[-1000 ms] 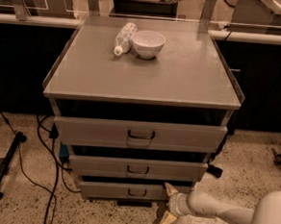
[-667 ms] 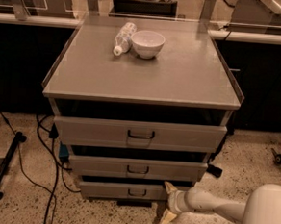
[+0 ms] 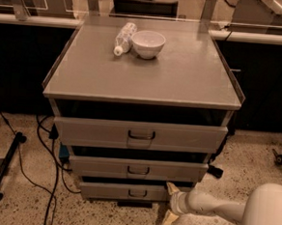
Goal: Open bottom drawer
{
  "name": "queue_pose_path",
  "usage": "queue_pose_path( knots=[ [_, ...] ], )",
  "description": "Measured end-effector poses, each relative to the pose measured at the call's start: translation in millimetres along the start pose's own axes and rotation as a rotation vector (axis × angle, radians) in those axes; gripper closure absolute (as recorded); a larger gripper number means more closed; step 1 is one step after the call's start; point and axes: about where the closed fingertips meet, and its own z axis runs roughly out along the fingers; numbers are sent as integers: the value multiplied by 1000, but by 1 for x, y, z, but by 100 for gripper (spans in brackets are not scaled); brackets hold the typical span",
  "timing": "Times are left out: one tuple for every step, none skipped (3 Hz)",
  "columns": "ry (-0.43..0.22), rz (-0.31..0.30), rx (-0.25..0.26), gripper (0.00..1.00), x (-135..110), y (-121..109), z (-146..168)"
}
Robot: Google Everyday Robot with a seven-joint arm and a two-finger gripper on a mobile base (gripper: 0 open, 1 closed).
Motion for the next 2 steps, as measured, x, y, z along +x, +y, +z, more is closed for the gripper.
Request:
queue_pose_path(
  knots=[
    [15, -15, 24, 0, 10, -10, 1],
    [32, -6, 33, 0, 24, -24, 7]
  ],
)
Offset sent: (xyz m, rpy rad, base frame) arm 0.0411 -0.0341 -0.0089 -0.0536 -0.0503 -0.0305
